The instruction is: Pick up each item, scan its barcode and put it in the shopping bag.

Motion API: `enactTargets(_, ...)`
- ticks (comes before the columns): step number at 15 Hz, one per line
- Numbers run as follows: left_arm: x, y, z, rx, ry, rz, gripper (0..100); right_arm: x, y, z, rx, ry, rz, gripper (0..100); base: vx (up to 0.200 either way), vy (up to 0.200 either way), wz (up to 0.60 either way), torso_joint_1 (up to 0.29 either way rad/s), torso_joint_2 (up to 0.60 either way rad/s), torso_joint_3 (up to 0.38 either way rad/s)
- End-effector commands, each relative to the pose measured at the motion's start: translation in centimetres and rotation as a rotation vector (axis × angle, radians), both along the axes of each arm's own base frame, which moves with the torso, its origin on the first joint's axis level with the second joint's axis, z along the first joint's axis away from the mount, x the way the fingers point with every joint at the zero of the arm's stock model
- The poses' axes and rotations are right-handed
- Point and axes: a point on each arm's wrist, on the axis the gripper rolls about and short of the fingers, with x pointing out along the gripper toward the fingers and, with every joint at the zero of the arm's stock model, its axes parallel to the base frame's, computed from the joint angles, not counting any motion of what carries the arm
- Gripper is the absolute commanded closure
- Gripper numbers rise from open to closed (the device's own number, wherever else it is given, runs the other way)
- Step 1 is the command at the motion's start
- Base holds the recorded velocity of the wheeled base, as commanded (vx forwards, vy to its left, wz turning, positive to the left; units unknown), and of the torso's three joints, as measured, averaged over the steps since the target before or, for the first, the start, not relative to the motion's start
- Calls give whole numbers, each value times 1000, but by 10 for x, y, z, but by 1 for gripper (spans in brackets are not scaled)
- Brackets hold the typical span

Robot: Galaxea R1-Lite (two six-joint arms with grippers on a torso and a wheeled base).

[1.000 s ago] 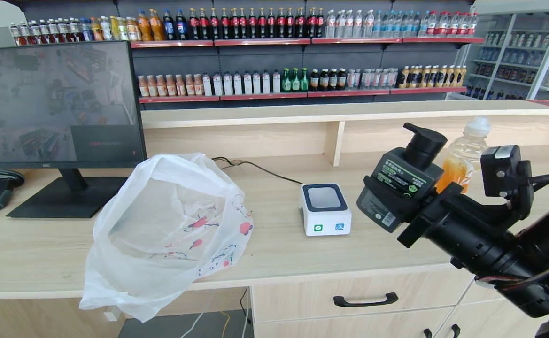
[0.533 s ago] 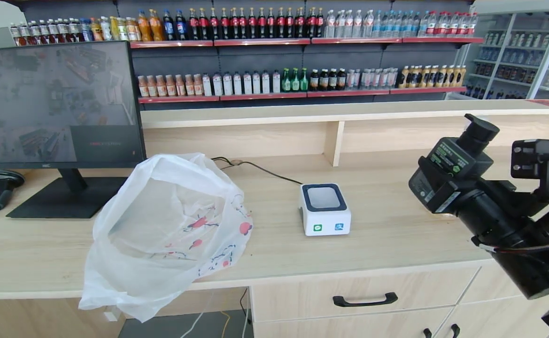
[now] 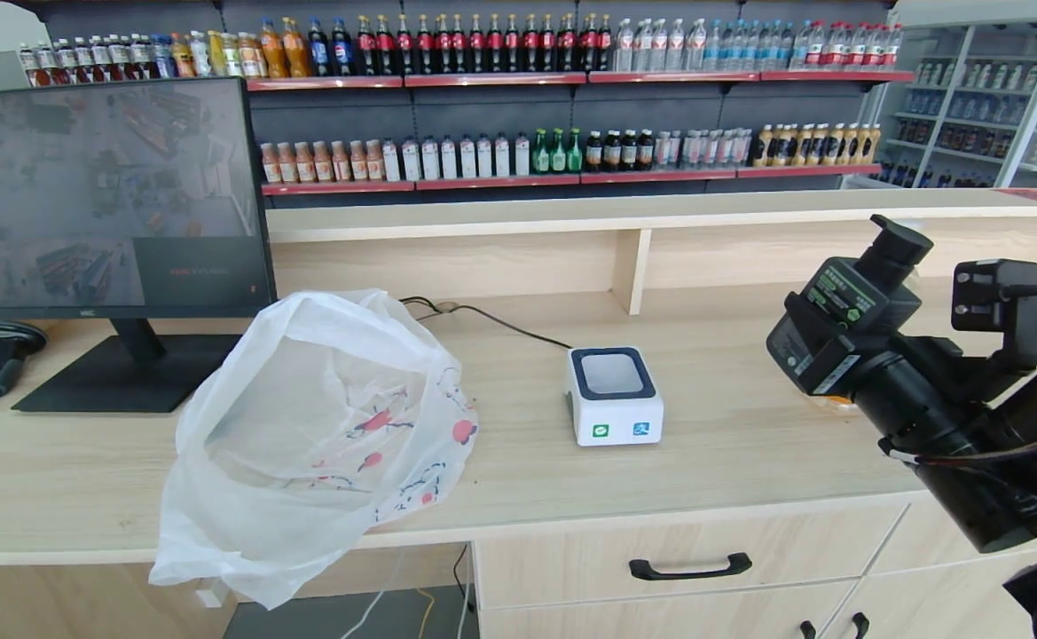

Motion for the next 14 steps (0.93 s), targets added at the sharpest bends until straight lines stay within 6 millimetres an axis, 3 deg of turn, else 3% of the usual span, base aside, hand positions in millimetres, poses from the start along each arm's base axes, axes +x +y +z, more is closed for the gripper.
enactTargets(1,0,0,0,0,-1,0,0,1,0,0,5,0,1,100,0,0,0,0,0,0)
enactTargets(7,0,0,0,3,-1,-2,0,0,2,2,20,-6,14,100,0,200,0,4,2,1)
enactTargets(14,0,0,0,10,-1,-3,0,1,3,2,24,-5,15,100,0,0,0,0,0,0)
